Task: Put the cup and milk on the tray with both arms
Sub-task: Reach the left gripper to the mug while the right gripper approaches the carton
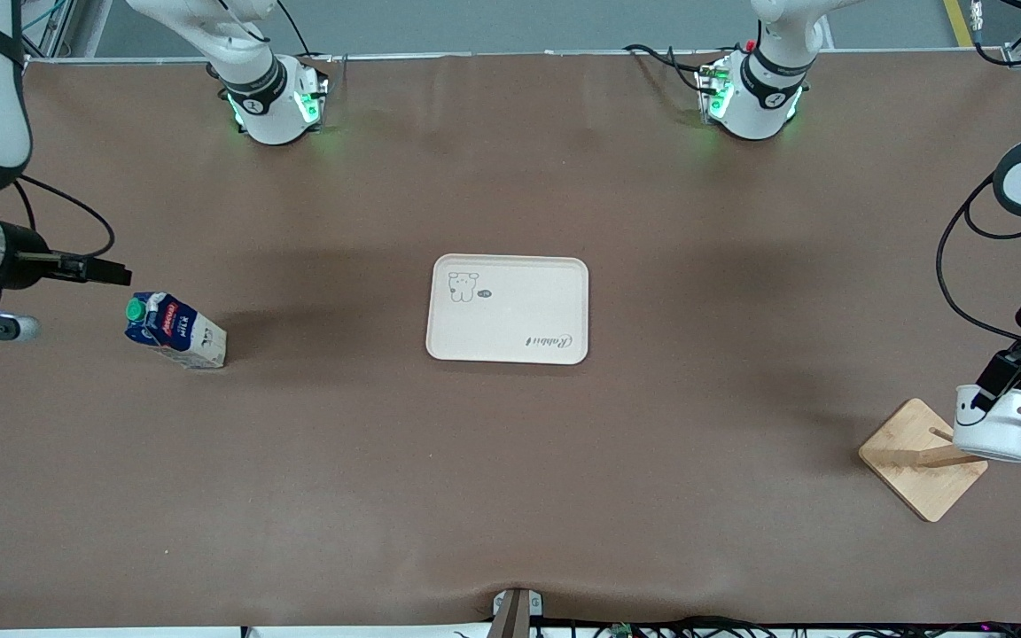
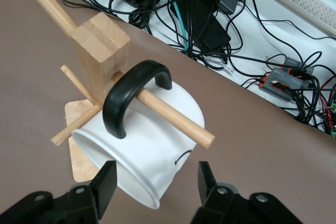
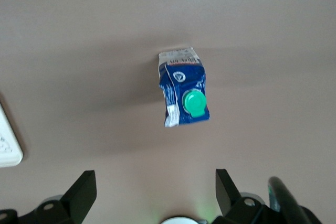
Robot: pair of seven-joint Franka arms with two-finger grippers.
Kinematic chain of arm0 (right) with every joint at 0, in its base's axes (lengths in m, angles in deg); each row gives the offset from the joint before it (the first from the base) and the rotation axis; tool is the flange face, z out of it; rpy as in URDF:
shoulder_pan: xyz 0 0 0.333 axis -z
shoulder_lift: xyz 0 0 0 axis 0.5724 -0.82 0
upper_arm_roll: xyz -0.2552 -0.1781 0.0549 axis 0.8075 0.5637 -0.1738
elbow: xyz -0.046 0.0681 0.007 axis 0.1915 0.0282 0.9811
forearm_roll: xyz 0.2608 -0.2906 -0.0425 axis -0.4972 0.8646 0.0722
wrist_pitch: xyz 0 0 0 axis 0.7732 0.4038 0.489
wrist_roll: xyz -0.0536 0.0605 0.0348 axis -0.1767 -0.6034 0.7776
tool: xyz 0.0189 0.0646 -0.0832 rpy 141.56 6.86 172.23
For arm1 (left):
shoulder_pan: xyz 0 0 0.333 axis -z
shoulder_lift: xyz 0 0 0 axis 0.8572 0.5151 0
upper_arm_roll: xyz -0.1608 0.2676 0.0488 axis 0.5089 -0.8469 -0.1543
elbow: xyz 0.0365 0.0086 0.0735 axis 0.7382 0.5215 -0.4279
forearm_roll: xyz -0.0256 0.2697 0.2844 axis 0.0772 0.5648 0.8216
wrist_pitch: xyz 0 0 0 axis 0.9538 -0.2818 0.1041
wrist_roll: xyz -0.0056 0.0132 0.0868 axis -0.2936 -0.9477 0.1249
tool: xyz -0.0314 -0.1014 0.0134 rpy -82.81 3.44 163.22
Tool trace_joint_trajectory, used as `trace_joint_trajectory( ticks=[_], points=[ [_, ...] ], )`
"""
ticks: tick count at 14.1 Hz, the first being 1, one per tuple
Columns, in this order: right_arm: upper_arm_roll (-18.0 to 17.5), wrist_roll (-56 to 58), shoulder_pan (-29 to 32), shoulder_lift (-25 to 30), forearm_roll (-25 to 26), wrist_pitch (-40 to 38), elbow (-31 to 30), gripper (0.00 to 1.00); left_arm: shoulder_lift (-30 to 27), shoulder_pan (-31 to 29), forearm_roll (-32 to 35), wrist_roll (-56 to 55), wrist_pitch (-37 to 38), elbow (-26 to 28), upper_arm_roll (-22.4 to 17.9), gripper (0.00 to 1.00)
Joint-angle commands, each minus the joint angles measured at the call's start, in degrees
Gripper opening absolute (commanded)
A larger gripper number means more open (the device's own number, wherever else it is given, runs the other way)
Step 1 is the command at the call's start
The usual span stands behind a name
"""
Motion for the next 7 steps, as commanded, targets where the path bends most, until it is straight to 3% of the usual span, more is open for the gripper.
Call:
trace_joint_trajectory(
  ticks=[1, 6, 7],
  points=[
    [0.1, -1.0, 0.5, 1.5, 0.5, 3.1, -4.6, 1.0, 0.8, 0.0, -1.4, 1.0, -1.1, -0.3, 0.6, 0.57],
    [0.1, -0.9, 1.7, 1.3, 1.5, 9.5, -9.1, 1.0, 0.7, 0.2, -1.4, 1.0, -1.1, 0.2, 0.6, 0.35],
    [0.1, -0.9, 1.7, 1.5, 2.1, 12.6, -11.6, 1.0, 0.6, 0.2, -1.4, 1.0, -1.1, 0.4, 0.6, 0.26]
  ],
)
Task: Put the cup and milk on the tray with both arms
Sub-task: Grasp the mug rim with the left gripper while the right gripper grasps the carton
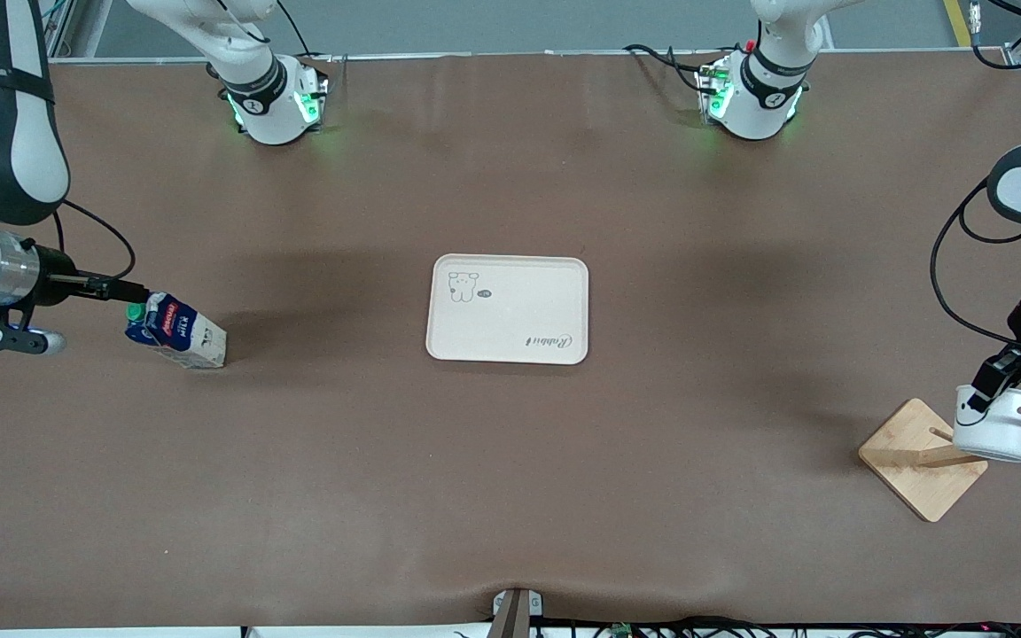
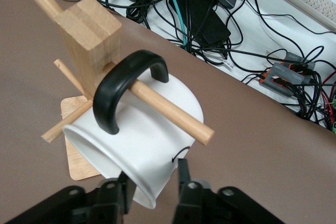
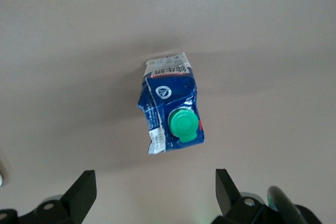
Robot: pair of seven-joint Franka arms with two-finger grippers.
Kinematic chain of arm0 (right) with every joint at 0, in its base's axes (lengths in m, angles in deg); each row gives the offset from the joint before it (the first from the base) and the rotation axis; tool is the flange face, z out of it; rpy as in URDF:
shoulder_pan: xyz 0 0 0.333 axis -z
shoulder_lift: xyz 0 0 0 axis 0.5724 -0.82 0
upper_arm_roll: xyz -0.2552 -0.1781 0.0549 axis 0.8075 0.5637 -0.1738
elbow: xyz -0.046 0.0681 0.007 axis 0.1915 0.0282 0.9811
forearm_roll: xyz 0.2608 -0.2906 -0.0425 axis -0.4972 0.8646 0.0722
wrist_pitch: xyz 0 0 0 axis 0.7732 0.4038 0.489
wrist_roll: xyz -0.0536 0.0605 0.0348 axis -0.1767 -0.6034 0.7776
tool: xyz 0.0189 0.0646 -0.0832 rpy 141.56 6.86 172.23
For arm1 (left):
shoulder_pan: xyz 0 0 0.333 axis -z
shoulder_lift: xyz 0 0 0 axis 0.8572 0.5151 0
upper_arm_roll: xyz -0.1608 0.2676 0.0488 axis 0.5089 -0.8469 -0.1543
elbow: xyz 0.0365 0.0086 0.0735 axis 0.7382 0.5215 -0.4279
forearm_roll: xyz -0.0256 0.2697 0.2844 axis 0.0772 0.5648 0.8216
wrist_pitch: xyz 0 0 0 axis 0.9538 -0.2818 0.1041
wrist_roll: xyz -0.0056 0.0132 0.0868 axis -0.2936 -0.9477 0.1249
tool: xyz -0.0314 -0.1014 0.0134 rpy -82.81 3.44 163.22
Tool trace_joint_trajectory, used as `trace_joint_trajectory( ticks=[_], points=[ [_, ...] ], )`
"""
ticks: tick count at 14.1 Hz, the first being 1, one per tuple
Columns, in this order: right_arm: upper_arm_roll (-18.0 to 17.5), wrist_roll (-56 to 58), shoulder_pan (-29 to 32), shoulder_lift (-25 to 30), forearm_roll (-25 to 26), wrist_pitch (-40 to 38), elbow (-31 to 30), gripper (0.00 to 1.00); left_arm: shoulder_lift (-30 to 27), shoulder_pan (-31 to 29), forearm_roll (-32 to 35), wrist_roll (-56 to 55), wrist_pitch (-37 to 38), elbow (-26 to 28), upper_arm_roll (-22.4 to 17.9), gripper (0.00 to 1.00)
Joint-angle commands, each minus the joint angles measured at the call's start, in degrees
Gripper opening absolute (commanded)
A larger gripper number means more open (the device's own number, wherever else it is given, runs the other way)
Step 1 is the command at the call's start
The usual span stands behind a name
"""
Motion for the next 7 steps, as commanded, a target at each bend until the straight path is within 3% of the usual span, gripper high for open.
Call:
trace_joint_trajectory(
  ticks=[1, 5, 7],
  points=[
    [-0.6, -0.8, 0.4, 1.8, 1.5, 6.9, -6.4, 1.0, -0.2, 0.0, -1.4, 1.0, -0.9, 0.5, 0.3, 0.17],
    [-0.6, -0.3, 0.1, 2.2, 2.2, 9.6, -8.3, 1.0, -0.7, 0.0, -1.3, 1.0, -0.5, 0.5, 1.2, 0.0],
    [-0.6, -0.3, 0.0, 2.3, 4.6, 10.4, -9.2, 1.0, -1.5, -0.1, -1.3, 1.1, 0.8, 0.6, 1.3, 0.0]
  ],
)
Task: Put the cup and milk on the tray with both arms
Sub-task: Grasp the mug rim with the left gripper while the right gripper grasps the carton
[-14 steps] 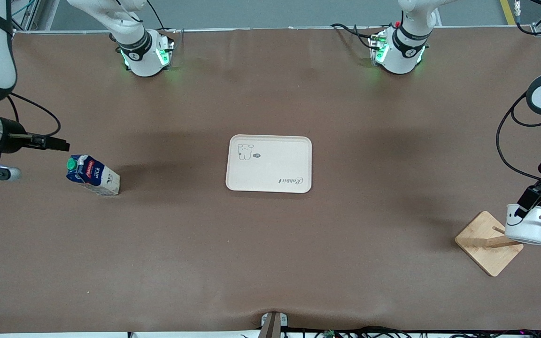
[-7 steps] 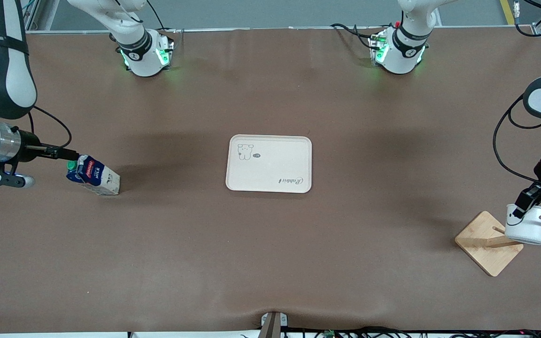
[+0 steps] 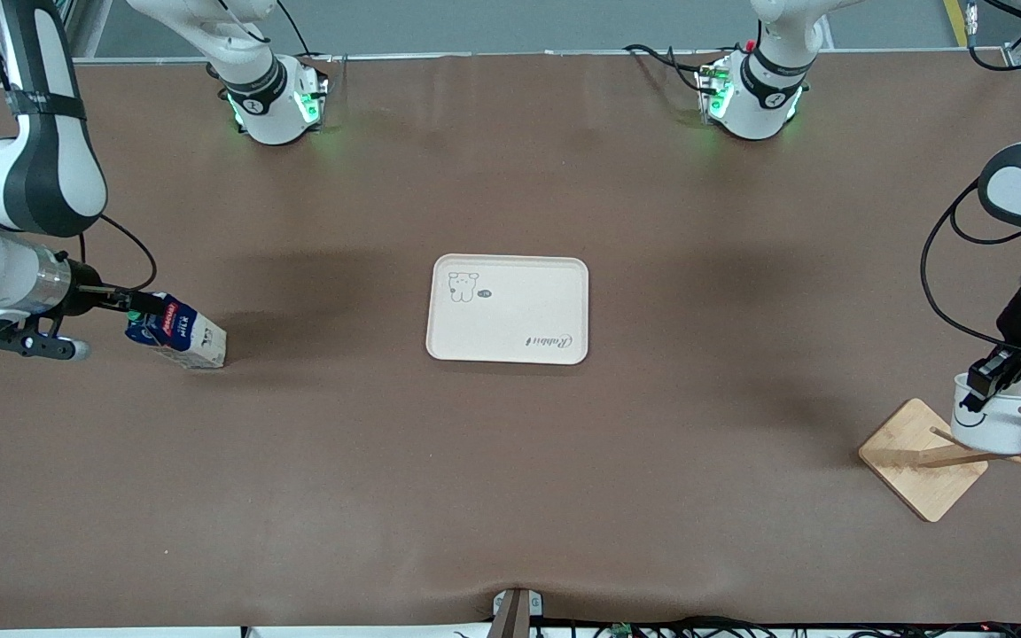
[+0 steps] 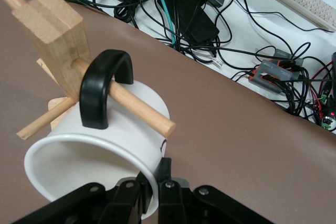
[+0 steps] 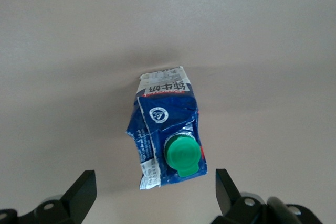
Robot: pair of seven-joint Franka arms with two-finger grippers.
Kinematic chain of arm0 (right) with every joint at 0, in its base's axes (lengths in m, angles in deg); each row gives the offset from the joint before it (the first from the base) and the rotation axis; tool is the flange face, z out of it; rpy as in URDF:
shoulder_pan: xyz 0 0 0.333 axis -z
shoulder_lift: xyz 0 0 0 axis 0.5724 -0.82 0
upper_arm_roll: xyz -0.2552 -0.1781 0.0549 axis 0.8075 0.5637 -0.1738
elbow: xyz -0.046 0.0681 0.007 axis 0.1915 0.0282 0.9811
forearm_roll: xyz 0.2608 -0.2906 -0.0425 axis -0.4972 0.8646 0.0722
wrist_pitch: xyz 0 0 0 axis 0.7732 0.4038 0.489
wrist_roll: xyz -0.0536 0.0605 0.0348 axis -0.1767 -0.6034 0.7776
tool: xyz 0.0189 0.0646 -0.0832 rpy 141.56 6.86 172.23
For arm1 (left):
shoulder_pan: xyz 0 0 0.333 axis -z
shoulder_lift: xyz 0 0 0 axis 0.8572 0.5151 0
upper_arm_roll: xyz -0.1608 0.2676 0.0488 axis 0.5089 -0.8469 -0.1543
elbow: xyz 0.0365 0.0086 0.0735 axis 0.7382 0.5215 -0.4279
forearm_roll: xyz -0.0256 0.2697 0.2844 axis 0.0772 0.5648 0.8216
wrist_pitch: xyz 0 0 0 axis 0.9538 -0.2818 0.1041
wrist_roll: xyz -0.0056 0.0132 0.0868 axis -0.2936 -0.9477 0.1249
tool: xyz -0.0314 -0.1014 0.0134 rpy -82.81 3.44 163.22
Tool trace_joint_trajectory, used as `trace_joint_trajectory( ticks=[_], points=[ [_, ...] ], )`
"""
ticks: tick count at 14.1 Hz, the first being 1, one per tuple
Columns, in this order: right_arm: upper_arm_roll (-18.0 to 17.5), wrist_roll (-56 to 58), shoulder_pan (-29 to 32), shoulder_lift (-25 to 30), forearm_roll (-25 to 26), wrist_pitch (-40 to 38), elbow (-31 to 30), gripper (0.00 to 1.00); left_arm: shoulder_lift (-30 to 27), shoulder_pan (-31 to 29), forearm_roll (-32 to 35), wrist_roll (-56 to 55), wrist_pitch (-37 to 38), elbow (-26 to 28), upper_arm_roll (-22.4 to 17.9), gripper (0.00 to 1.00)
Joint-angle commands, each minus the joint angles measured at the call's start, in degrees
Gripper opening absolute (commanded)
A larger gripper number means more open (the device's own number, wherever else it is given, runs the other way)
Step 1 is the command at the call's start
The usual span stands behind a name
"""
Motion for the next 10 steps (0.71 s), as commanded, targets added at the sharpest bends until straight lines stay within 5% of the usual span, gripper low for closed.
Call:
trace_joint_trajectory(
  ticks=[1, 10],
  points=[
    [-0.5, -0.4, 0.2, 2.2, 4.7, 1.5, -2.9, 1.0, -1.6, -0.3, -1.1, 1.5, 2.5, 0.7, 0.0, 0.0],
    [-0.7, -0.5, 0.2, 2.8, 4.9, 7.2, -8.0, 1.0, -6.4, -0.5, -1.0, 1.6, 18.4, -3.4, 0.0, 0.0]
  ],
)
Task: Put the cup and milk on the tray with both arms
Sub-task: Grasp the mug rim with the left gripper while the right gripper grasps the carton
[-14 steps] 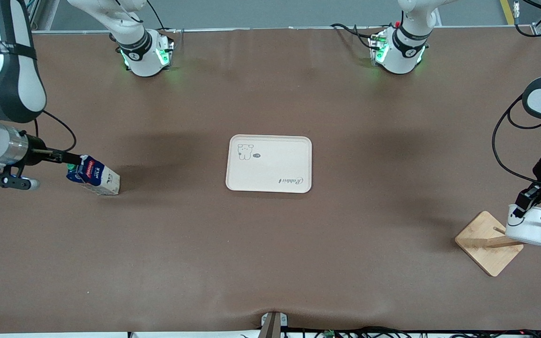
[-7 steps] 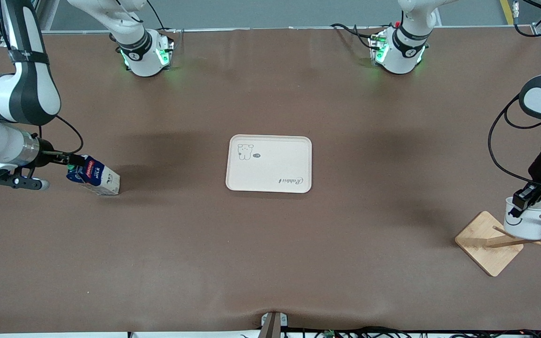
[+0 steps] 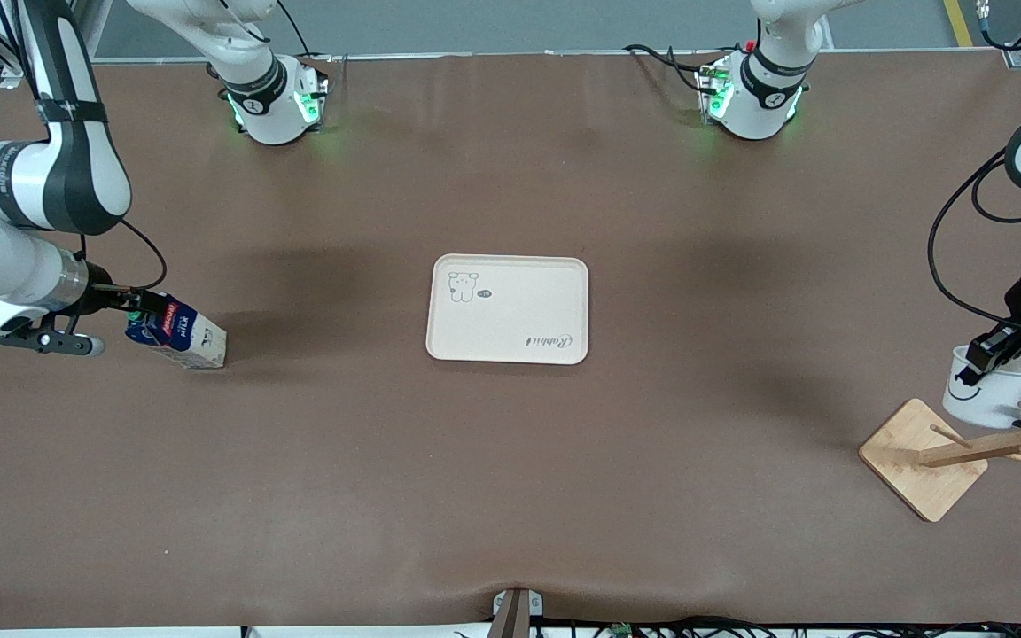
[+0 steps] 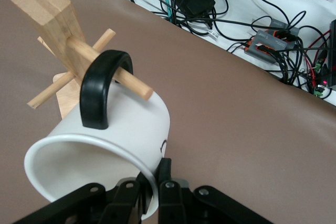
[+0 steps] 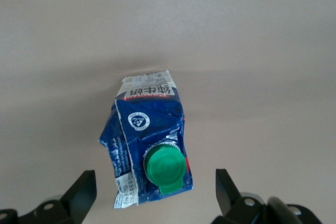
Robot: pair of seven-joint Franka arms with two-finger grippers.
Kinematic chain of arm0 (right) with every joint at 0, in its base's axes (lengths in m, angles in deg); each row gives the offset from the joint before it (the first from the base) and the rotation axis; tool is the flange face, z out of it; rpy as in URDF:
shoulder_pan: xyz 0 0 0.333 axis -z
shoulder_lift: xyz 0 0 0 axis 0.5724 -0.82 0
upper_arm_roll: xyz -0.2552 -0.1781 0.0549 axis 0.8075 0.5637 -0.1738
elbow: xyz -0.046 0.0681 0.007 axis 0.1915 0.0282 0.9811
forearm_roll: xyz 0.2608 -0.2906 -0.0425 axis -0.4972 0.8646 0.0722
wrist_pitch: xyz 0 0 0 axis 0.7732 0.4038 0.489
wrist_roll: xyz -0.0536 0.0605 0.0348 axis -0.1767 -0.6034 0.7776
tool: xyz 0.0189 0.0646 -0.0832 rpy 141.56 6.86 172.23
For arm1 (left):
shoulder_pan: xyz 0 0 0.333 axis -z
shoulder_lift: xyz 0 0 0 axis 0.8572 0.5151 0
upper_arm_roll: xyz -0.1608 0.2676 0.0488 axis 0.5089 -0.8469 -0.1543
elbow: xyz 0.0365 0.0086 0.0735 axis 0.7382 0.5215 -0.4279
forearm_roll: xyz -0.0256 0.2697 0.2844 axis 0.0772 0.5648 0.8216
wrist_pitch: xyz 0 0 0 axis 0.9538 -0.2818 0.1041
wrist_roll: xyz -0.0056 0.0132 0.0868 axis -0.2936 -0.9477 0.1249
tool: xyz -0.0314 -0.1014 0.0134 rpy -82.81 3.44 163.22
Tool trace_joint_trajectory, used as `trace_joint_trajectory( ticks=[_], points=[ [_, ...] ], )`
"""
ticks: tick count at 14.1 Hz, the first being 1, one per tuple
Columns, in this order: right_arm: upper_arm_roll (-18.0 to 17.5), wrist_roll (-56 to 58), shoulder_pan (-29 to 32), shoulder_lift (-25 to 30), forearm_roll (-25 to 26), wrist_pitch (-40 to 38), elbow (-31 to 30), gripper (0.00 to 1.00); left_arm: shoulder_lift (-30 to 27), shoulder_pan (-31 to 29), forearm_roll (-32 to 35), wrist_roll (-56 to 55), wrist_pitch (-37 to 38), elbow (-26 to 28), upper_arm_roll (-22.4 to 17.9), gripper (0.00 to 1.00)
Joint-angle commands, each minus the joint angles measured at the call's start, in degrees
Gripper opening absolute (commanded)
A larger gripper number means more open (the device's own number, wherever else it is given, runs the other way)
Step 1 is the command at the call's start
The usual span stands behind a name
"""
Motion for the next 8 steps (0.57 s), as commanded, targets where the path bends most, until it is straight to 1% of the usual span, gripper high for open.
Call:
trace_joint_trajectory(
  ticks=[1, 3, 5, 7, 8],
  points=[
    [-0.5, -0.6, 0.3, 1.8, 1.1, 2.7, -3.2, 1.0, -0.9, -0.2, -1.0, 0.9, 6.6, -3.6, 0.1, 0.0],
    [-0.5, -0.5, 0.3, 1.9, 1.0, 5.7, -5.3, 1.0, -0.8, 0.1, -1.0, 0.0, 9.2, -5.5, 0.7, 0.0],
    [-0.5, -0.5, 0.5, 1.6, 1.0, 6.2, -5.5, 1.0, -0.4, 0.1, -1.1, -0.8, 11.7, -7.3, 2.2, 0.0],
    [-0.5, -0.5, 0.6, 1.2, 1.0, 7.2, -5.6, 1.0, -0.4, 0.1, -1.1, -1.6, 13.2, -7.4, 3.7, 0.0],
    [-0.5, -0.4, 0.5, 1.1, 1.0, 7.9, -5.7, 0.93, -0.4, 0.1, -1.1, -1.7, 14.3, -7.7, 4.1, 0.0]
  ],
)
